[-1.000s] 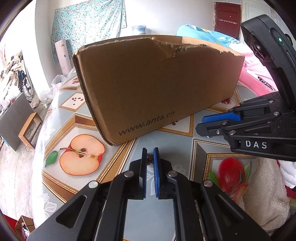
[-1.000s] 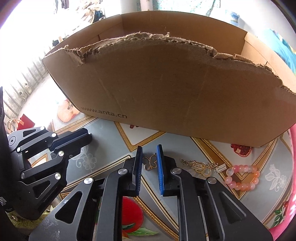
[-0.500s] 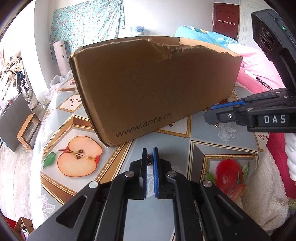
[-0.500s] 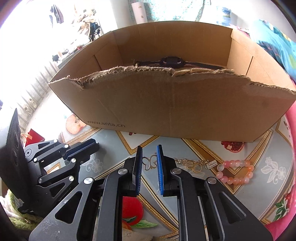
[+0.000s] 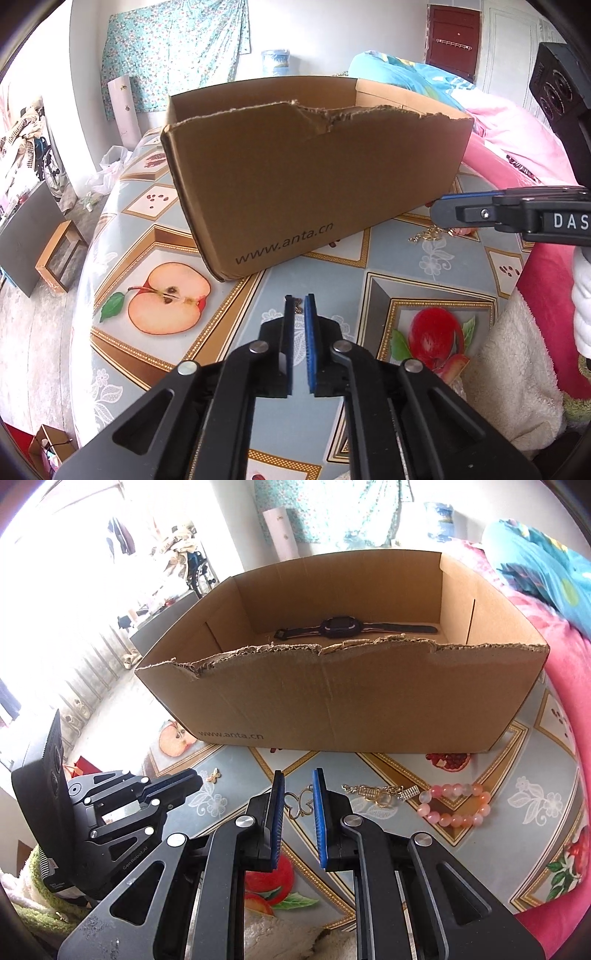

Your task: Organize jewelry

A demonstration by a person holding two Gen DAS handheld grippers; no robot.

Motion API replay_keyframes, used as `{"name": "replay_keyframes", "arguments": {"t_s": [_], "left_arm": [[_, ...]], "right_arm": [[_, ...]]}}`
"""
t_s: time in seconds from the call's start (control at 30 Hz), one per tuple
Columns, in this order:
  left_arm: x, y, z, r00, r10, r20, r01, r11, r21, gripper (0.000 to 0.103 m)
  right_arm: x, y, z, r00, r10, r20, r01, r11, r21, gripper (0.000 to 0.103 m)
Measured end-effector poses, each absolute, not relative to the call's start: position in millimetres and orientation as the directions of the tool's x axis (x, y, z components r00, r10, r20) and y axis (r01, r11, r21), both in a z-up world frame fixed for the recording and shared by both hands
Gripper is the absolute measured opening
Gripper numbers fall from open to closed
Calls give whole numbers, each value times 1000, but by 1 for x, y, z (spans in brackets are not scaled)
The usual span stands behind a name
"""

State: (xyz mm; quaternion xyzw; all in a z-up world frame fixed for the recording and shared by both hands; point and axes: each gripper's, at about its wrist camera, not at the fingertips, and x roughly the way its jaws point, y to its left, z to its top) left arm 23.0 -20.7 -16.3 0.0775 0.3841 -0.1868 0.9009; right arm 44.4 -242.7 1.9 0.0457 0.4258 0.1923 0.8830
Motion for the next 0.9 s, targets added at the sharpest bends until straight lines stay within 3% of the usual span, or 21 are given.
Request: {"name": "replay_keyframes", "arguments": {"t_s": [0.27, 0.37, 0.47, 0.5, 0.9], "left_arm": [[43, -31, -28, 611, -231, -757, 387, 922, 31, 16], [45, -37, -26, 606, -210, -767, 389, 920, 55, 6], [46, -43, -25, 606, -186, -773, 392, 916, 87, 5], [48, -43, -24, 606, -188, -773, 387, 918, 81, 0], [41, -34, -17, 595, -241, -767, 355, 935, -18, 0]], "right_arm": [[42, -251, -6, 564, 429, -706, -299, 903, 310, 13], [42, -254, -7, 569, 444, -692, -292, 896, 336, 13], [45, -259, -7, 575, 459, -678, -287, 888, 359, 13], [46, -260, -7, 575, 464, -674, -285, 886, 366, 13], [40, -269, 0, 593, 490, -639, -295, 871, 393, 13]]}}
